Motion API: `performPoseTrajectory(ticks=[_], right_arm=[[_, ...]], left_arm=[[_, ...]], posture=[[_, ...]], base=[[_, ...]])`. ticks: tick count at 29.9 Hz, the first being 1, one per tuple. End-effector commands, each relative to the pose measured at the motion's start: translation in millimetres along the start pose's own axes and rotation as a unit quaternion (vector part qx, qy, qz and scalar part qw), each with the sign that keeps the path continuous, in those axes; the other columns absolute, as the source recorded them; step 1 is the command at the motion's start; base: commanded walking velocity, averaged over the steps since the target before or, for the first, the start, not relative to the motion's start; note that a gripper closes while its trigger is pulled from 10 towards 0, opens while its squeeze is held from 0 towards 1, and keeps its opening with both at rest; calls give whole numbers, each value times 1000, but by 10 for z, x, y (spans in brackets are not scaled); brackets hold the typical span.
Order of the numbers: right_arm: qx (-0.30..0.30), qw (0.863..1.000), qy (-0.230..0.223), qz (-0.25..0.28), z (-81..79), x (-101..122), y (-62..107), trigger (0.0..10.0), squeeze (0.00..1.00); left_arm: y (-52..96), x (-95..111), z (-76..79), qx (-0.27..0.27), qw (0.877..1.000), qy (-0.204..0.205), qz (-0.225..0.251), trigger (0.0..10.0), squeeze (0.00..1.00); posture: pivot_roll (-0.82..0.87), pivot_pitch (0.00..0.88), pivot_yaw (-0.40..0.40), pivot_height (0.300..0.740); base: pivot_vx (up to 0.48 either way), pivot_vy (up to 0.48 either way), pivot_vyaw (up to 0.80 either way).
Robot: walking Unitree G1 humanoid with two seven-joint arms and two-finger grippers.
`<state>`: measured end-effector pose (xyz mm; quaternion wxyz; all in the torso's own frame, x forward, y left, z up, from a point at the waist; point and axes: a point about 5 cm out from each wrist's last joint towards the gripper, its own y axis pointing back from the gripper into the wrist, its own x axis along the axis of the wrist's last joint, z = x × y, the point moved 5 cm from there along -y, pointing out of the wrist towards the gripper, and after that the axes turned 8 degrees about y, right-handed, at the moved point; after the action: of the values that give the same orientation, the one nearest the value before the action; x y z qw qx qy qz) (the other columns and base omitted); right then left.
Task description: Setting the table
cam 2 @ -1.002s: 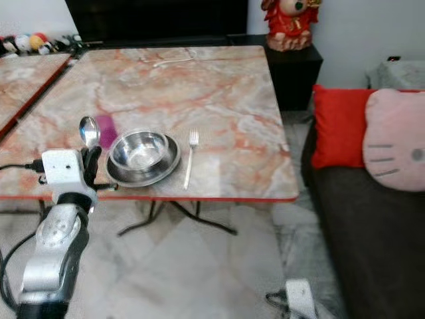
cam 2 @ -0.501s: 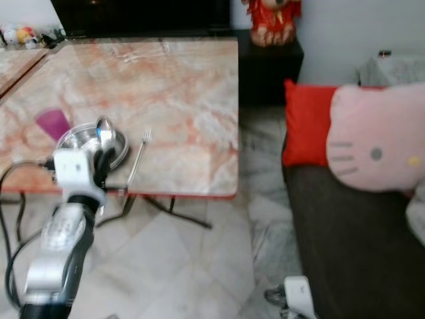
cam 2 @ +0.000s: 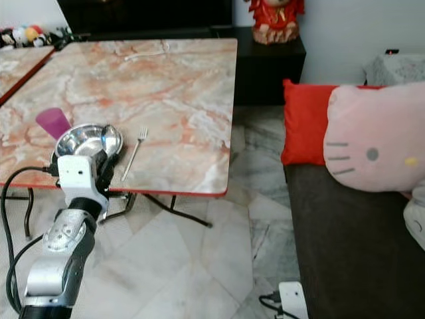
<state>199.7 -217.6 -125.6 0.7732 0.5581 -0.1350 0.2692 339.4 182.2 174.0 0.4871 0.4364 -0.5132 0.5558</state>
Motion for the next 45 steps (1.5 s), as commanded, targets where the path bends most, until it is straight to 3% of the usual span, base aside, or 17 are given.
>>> performPoseTrajectory(ticks=[1,13,17,24,28,33,45], right_arm=[[5,1000,-2,-2,-42,-14,7,10000,0],[6,1000,0,-3,-39,-18,6,10000,0],[6,1000,0,-3,-41,-17,7,10000,0],[6,1000,0,-3,-43,-16,6,10000,0],[6,1000,0,-3,-43,-15,6,10000,0],[6,1000,0,-3,-47,-13,6,10000,0],[5,1000,0,-3,-45,-15,7,10000,0]], left_arm=[[8,57,-33,1,1000,1,6,10000,0],[8,46,-6,-8,1000,4,2,10000,0],[15,21,73,-31,999,17,-5,10000,0],[50,-227,300,-95,993,-1,-73,10000,0],[46,-282,329,-103,991,-14,-88,10000,0],[-30,-487,241,-78,986,-55,-138,10000,0],[-380,-650,306,-72,982,-48,-168,10000,0]], posture=[[-55,106,70,740],[-54,106,68,740],[-54,107,69,740],[-57,110,72,740],[-54,110,71,740],[-57,112,70,740],[-73,119,59,740]], base=[[334,0,0],[331,0,0],[0,0,0],[0,0,0],[0,0,0],[0,0,0],[0,0,0]])
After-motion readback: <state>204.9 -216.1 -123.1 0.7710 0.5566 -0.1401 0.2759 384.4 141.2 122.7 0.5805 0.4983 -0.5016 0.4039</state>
